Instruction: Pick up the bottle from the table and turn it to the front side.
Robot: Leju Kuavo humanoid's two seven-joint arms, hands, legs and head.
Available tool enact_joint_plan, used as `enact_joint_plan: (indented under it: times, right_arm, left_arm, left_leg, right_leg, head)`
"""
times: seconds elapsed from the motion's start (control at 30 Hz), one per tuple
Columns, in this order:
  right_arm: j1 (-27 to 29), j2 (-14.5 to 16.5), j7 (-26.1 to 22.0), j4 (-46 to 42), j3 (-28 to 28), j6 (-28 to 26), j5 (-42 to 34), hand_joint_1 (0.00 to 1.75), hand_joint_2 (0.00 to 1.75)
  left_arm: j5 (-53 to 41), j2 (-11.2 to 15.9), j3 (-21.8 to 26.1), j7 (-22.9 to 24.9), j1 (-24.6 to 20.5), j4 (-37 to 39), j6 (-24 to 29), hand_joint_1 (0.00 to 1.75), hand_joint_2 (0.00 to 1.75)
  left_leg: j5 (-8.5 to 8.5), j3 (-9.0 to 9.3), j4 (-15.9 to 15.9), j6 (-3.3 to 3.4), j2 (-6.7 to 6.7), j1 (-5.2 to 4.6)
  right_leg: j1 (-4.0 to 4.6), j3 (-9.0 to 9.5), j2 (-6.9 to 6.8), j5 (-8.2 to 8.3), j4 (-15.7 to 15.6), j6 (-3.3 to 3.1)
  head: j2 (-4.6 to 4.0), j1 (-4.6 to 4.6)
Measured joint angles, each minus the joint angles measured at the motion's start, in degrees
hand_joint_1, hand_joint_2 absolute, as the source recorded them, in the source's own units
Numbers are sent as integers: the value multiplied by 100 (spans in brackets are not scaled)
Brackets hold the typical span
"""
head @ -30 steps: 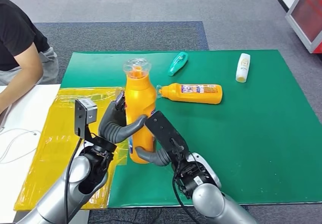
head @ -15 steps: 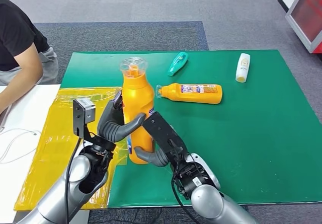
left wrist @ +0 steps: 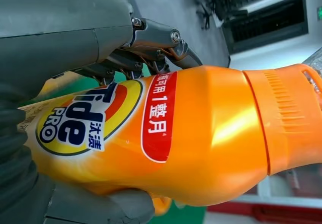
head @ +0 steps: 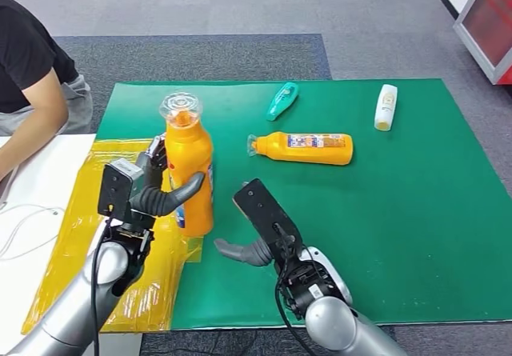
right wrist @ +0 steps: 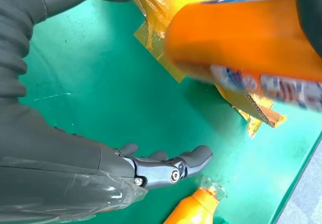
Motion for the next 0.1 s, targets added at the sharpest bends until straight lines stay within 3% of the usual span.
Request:
enact_joint_plan:
  times: [0.1]
  right_arm:
    - [38, 10, 0, -16, -51, 16, -14, 0, 175]
  left_arm:
    - [-252, 101, 131, 64, 0, 21, -107, 175, 175]
  left_leg:
    - [0, -1, 0, 0, 0, 0]
  right_leg:
    - [0, 1, 0, 0, 1, 0]
  head:
    - [0, 1]
